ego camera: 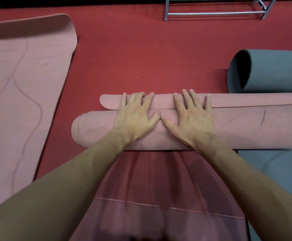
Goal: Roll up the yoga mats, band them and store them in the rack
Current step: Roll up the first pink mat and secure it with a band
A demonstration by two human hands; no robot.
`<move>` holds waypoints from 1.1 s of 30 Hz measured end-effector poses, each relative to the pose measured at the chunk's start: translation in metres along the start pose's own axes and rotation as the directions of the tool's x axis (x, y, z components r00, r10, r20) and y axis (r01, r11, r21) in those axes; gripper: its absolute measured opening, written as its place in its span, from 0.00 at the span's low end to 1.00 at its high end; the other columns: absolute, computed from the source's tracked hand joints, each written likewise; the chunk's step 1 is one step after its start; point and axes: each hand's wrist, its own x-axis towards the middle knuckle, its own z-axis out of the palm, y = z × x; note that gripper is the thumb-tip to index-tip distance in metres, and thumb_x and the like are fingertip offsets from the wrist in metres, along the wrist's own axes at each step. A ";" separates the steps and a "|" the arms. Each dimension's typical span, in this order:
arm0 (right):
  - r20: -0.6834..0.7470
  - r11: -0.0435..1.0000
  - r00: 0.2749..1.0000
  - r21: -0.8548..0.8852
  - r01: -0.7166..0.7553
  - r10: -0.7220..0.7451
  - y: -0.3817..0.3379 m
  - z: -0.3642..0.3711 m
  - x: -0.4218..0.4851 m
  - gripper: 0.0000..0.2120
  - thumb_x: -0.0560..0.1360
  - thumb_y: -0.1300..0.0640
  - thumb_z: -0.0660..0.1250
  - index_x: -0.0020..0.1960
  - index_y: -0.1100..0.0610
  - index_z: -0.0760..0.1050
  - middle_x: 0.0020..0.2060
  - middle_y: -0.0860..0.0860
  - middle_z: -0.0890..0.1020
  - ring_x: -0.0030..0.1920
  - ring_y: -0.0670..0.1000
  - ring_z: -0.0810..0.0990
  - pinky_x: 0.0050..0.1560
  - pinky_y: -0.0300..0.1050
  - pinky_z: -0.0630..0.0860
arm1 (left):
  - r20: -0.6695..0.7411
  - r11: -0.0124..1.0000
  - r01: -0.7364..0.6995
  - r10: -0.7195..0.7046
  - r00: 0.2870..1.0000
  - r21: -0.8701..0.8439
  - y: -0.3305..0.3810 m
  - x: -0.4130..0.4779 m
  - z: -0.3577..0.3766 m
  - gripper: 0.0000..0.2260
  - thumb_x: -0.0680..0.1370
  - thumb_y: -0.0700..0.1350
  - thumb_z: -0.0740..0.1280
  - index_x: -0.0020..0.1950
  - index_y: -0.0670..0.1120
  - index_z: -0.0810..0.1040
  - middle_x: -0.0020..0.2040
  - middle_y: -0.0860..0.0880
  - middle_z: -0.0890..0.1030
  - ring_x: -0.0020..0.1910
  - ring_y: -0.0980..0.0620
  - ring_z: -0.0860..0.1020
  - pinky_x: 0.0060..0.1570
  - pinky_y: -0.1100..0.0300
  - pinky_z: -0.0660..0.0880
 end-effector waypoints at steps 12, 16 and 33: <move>-0.097 0.985 0.995 0.171 0.034 -0.017 0.011 0.000 0.001 0.34 0.78 0.34 0.49 0.80 0.48 0.65 0.74 0.51 0.72 0.76 0.55 0.65 0.81 0.64 0.48 | -0.110 0.999 -0.034 0.036 0.993 0.020 0.002 -0.017 0.005 0.33 0.80 0.63 0.52 0.81 0.48 0.66 0.70 0.44 0.74 0.72 0.46 0.68 0.79 0.40 0.55; -0.180 0.982 0.984 0.184 0.046 -0.012 0.014 0.000 0.006 0.30 0.78 0.33 0.54 0.73 0.46 0.74 0.64 0.51 0.78 0.66 0.56 0.72 0.74 0.59 0.61 | -0.159 0.998 -0.046 0.052 0.986 0.041 0.003 -0.025 0.007 0.31 0.80 0.62 0.54 0.79 0.47 0.68 0.69 0.43 0.75 0.71 0.45 0.70 0.77 0.39 0.58; -0.473 0.958 0.849 0.031 0.284 -0.236 0.021 0.008 -0.025 0.20 0.84 0.40 0.61 0.61 0.56 0.79 0.54 0.53 0.81 0.52 0.59 0.80 0.61 0.57 0.73 | -0.521 0.985 -0.046 0.128 0.844 0.168 0.003 -0.041 0.018 0.26 0.77 0.63 0.67 0.64 0.44 0.81 0.57 0.46 0.82 0.57 0.43 0.79 0.65 0.40 0.69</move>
